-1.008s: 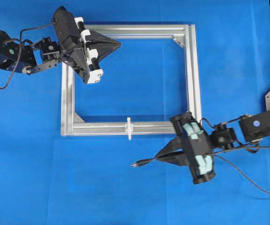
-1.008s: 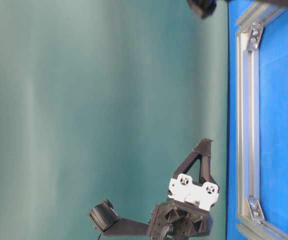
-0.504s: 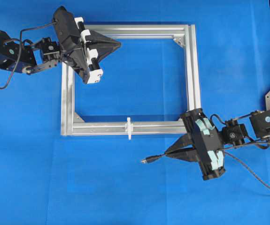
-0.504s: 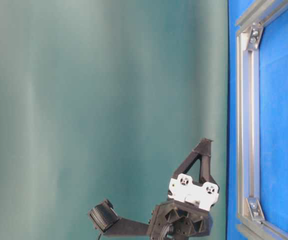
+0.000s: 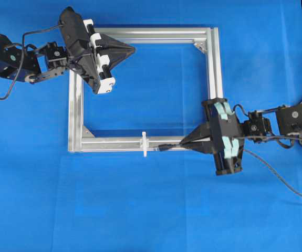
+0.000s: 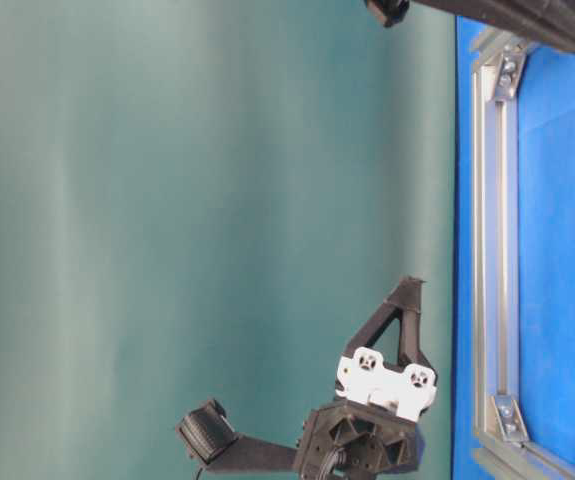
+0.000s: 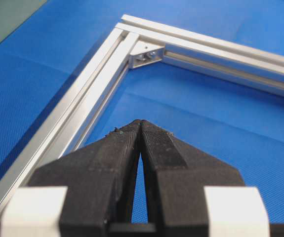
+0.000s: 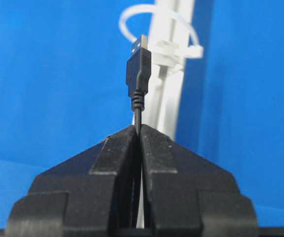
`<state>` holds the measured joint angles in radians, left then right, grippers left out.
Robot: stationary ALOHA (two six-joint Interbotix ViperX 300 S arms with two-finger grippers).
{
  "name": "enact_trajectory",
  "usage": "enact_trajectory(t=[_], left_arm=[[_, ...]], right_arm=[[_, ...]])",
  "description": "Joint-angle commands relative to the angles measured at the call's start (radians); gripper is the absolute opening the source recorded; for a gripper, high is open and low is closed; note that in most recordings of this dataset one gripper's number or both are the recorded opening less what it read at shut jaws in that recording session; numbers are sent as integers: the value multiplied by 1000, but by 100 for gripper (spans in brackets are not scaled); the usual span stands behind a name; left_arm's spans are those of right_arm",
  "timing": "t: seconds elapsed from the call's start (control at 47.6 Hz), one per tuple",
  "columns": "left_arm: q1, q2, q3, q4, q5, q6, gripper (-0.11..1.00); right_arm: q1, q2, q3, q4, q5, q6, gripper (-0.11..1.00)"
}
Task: Insert the wire through the string loop located in the center.
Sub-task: 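Carry the cable plug with the right gripper toward the white zip-tie loop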
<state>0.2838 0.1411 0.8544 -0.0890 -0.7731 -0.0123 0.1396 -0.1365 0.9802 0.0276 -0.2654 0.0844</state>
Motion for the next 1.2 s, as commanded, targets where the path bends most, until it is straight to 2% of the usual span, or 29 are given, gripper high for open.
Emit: enact_trajectory(t=[0.0, 1.176], left_arm=[[3, -32, -8, 2, -9, 2, 0], [-2, -32, -8, 2, -9, 2, 0]], right_arm=[[-11, -17, -6, 3, -5, 0, -2], [-23, -17, -3, 3, -17, 0, -2]])
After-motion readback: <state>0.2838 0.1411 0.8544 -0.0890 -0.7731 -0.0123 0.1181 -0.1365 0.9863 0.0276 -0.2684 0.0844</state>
